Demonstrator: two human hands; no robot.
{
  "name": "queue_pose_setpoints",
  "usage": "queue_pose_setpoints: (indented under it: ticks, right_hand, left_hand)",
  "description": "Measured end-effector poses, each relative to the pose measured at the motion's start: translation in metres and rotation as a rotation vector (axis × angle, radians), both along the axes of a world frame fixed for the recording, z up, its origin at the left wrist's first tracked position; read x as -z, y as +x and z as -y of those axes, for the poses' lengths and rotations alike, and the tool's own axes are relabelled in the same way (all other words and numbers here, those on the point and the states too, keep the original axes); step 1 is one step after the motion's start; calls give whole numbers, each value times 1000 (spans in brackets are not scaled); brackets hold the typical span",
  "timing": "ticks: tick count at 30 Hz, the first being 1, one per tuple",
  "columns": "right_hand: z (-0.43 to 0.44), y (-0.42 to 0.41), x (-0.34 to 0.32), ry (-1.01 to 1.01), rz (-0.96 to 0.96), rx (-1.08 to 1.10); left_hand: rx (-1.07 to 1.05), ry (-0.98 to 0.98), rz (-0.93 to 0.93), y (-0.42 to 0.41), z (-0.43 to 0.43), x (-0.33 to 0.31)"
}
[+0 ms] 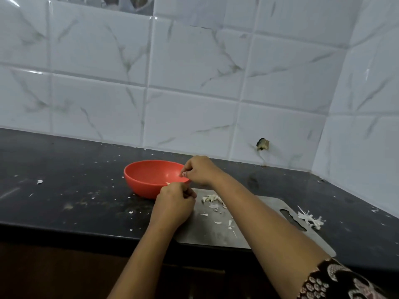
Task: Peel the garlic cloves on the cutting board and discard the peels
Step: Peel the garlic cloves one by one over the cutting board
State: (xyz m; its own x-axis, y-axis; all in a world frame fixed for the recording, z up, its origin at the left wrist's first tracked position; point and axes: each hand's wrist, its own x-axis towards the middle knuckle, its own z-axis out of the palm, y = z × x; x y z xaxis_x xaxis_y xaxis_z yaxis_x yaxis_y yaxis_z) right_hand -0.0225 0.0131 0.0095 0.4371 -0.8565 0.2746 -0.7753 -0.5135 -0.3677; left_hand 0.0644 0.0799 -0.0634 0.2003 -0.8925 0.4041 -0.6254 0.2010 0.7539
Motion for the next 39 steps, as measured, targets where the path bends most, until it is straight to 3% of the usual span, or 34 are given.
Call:
queue_pose_setpoints:
  ticks: [4,7,17,25,31,35,39]
  right_hand:
    - [-6,-21,-3,-95,342,20]
    - [-7,-44,7,-102,413,88]
    - [-18,-68,57,-110,-169,36]
    - [-24,-72,55,-268,-228,3]
    - [-28,-78,59,-310,87,18]
    - [-42,-80,62,-258,363,-46]
    - [-54,-81,66,-229,522,-36]
  left_hand:
    - [-2,21,-3,0,3,2]
    - [-11,23,-5,0,3,3]
    - [-46,8,55,-1,1,2]
    - [-29,-4,70,-1,4,5]
    - [14,-79,107,-2,4,5]
    - [145,-166,113,-4,3,5]
    - [280,-195,105,-5,2,2]
